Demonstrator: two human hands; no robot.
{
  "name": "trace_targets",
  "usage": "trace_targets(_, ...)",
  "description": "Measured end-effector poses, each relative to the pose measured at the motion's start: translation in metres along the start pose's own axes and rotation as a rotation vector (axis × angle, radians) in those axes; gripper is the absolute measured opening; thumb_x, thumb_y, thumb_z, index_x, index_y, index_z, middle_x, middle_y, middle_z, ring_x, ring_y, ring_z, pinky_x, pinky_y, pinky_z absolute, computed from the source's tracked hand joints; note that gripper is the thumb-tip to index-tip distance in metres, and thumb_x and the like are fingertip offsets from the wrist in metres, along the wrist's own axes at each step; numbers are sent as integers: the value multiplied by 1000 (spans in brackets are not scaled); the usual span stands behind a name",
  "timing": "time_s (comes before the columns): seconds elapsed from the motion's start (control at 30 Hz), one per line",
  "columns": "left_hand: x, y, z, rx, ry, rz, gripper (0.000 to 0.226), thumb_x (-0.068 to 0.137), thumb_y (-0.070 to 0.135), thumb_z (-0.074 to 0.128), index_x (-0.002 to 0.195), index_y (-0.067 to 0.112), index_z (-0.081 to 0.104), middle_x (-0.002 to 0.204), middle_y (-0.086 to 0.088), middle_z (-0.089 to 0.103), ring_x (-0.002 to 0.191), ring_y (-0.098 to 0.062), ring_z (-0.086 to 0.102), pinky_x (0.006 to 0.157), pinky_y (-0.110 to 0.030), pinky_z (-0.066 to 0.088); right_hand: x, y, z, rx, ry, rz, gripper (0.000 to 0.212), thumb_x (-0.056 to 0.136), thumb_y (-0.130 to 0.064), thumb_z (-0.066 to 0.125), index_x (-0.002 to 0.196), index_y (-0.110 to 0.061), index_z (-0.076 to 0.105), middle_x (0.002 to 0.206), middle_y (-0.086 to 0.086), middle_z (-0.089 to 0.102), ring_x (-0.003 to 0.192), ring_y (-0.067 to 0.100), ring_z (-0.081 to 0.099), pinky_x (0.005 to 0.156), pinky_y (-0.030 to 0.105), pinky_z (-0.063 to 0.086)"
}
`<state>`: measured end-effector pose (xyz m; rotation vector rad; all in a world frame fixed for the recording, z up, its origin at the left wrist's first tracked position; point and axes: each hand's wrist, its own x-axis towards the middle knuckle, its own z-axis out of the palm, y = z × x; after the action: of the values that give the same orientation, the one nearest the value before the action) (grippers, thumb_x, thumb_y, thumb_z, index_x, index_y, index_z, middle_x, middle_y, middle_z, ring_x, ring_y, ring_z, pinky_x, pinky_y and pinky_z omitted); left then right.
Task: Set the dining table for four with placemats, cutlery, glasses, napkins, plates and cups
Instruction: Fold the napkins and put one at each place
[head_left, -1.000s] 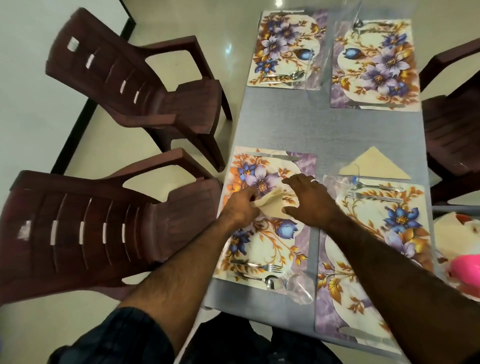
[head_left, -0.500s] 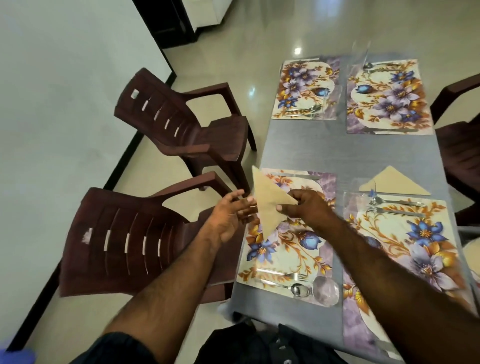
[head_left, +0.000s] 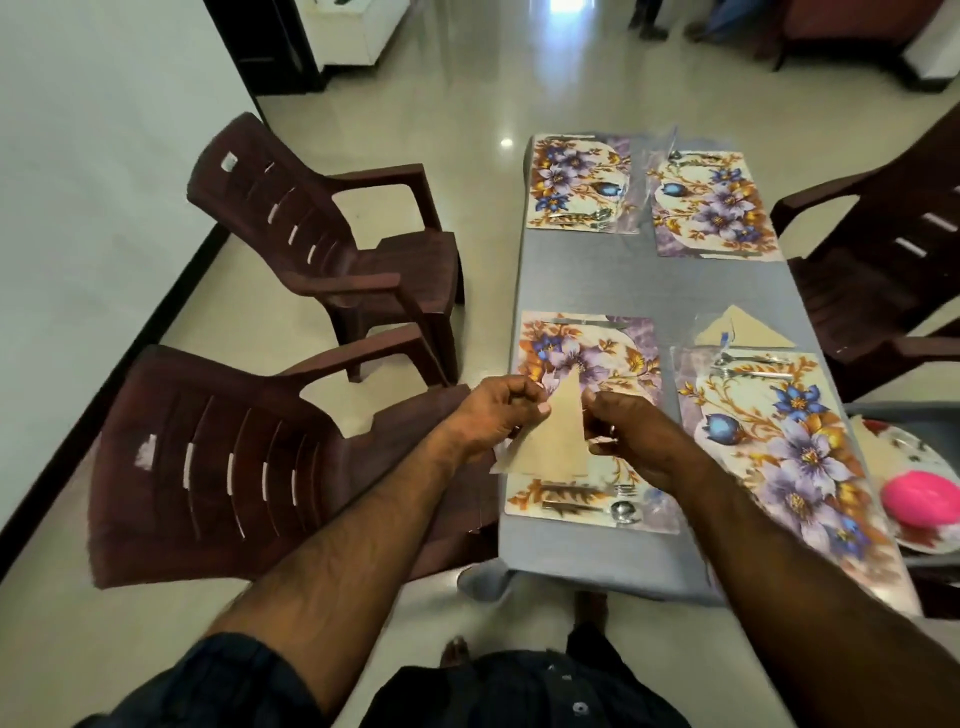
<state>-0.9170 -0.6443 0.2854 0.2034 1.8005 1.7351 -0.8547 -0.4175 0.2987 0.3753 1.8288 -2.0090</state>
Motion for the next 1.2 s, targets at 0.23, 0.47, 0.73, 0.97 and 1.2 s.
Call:
trace_targets(0.23,-44,-10,-6,212,-156,54,10,91,11,81,100,7,77,94,-7,72,88,-14,63,88,-32,54,-43,21,35,-107,186,-110,24,90,-14,80,92,8,70,74,14,55,64,19,46,59,29,42)
trace_targets(0.47,-69,-47,8,86,-55,-145,8,88,6,83,91,4,76,85,-7,72,77,-18,66,70,-27,57,-92,65,3,89,423,-17,10,91,-13,80,93,-4,76,77,12,68,65,17,61,56,24,48)
trace_targets(0.73,-85,-115,71,-183,239,-430,10,86,1,81,94,1,75,83,-13,75,60,-16,69,54,-25,54,-120,156,-38,80,444,263,17,97,-25,74,101,-8,77,90,11,78,81,23,67,63,30,49)
trace_targets(0.97,-65,-166,100,-81,469,-535,7,87,-5,79,92,1,78,86,-21,77,62,-27,75,53,-32,60,-97,194,-56,-34,462,350,22,92,-19,80,86,1,75,86,24,76,64,21,61,49,24,41)
trace_targets(1.2,-35,-183,103,40,606,-582,22,77,8,93,83,9,71,76,-13,78,67,-31,77,68,-55,66,-69,201,-64,-73,559,413,12,95,-16,76,90,-5,76,82,15,77,55,19,63,46,23,50)
